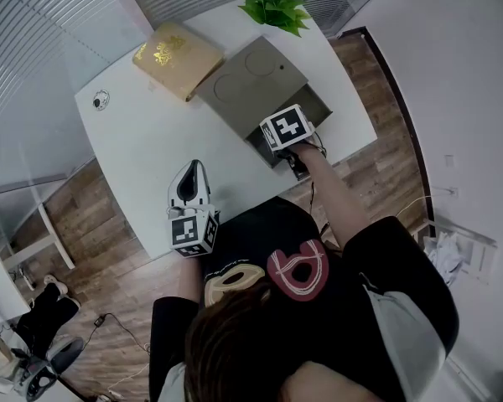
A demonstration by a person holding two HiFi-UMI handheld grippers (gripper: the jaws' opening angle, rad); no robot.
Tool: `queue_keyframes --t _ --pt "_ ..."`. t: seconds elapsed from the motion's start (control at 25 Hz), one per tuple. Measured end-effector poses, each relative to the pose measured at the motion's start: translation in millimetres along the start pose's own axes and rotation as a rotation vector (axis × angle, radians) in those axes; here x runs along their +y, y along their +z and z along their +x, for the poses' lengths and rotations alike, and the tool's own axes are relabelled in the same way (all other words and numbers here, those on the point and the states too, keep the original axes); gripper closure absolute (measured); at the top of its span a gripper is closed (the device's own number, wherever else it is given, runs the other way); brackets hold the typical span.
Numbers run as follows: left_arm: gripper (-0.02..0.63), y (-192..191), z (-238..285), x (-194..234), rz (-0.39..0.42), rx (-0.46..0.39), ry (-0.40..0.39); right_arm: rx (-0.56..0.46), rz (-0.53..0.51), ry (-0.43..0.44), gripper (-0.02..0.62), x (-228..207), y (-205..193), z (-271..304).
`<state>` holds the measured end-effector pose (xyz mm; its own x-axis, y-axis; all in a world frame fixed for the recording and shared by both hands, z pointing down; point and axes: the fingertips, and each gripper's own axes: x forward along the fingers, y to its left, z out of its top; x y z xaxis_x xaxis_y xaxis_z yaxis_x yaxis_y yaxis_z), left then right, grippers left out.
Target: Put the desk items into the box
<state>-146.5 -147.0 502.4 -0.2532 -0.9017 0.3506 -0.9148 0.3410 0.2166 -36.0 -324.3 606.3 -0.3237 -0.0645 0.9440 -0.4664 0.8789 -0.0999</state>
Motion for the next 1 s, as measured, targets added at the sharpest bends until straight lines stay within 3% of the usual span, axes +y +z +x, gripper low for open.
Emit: queue_keyframes --t 0.28,0.48,0.72,1.0 --pt "0.588 -0.2 -0.9 -1.0 -0.003 -0.005 -0.008 -0.063 0.081 0.095 0.387 2.3 1.4 -13.6" --pt "0.588 1.3 -0.7 -3.5 -0.005 -0.009 -0.023 -0.172 0.131 0.160 0.368 6.1 10.1 -33.6" --pt "0.588 7.4 -4.4 -4.3 -0.059 -0.022 -0.039 -0.305 0.115 0.185 0.347 20.4 18.8 -71.6" --pt "0.588 24.8 -6.2 -12.9 -0.021 -0.051 -0.078 -0.488 0.123 0.223 0.347 45.9 27.9 -110.0"
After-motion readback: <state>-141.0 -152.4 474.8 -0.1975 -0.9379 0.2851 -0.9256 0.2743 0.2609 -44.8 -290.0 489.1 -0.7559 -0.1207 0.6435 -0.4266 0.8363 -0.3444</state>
